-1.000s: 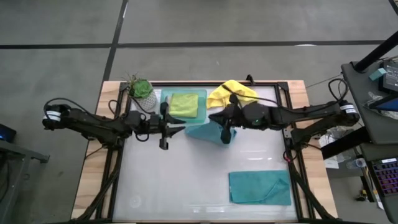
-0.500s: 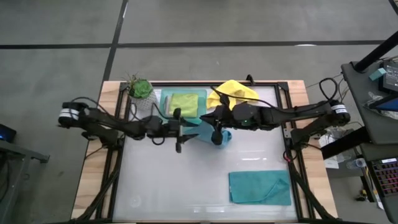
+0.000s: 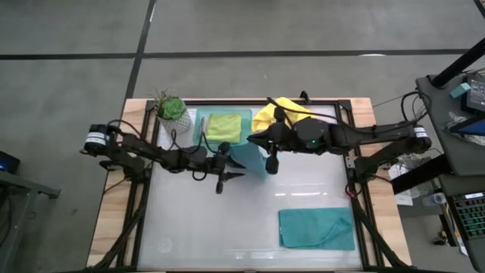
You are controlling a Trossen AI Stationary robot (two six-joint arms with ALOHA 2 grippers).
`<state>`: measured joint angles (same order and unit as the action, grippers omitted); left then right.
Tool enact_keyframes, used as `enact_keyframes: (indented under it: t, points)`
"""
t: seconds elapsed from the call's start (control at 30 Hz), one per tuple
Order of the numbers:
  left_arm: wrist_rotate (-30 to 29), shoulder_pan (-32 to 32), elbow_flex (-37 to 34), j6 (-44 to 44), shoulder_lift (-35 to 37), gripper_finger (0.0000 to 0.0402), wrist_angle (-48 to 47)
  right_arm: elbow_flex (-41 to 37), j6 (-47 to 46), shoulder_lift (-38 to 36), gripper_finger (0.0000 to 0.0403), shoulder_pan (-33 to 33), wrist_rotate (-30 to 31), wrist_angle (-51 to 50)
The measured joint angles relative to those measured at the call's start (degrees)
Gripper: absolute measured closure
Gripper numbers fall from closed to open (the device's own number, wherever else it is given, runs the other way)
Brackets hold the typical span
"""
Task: Fold microfiber towels
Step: Fold the top blue microfiber towel
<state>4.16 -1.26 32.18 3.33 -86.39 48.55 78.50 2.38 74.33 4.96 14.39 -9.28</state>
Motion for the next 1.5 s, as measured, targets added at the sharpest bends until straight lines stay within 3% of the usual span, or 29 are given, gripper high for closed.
enact_keyframes:
  t: [0.2,0.43,0.63,0.8,0.97,1.2,1.3,1.43,1.5]
  points:
    - [2.85,0.0,0.04,3.77,11.96,0.0315,-3.54,10.35,0.69,-0.29,0.0394,0.17,-6.09,-10.54]
    - [1.92,0.15,-0.2,9.27,22.96,0.0248,-10.94,13.82,1.06,-0.18,0.0394,0.41,-7.15,-18.88]
    - [1.86,0.05,-0.2,6.99,17.76,0.0192,-5.15,13.48,0.35,0.5,0.0394,0.41,-6.91,-18.59]
    - [3.86,-0.23,-0.08,0.95,8.68,0.0185,0.67,13.36,-1.83,1.86,0.0394,0.41,-6.41,-15.76]
    - [4.18,-0.63,0.04,-2.38,2.6,0.0185,6.76,13.66,-2.4,3.12,0.0394,0.41,2.48,-14.07]
    - [3.57,-0.63,0.18,-4.15,3.06,0.0185,6.74,13.64,-5.05,5.51,0.0394,0.36,21.0,-13.06]
    - [-1.64,-0.68,0.42,-4.26,3.06,0.0185,6.23,13.64,-3.97,6.46,0.0394,0.36,24.59,-11.86]
    - [-13.34,-0.68,0.01,-3.24,2.1,0.0185,4.67,13.64,-3.25,6.97,0.0394,0.39,24.61,-10.49]
    - [-13.88,-0.55,-0.02,-1.92,0.74,0.0185,5.22,13.64,-3.2,6.93,0.0394,0.41,24.63,-9.76]
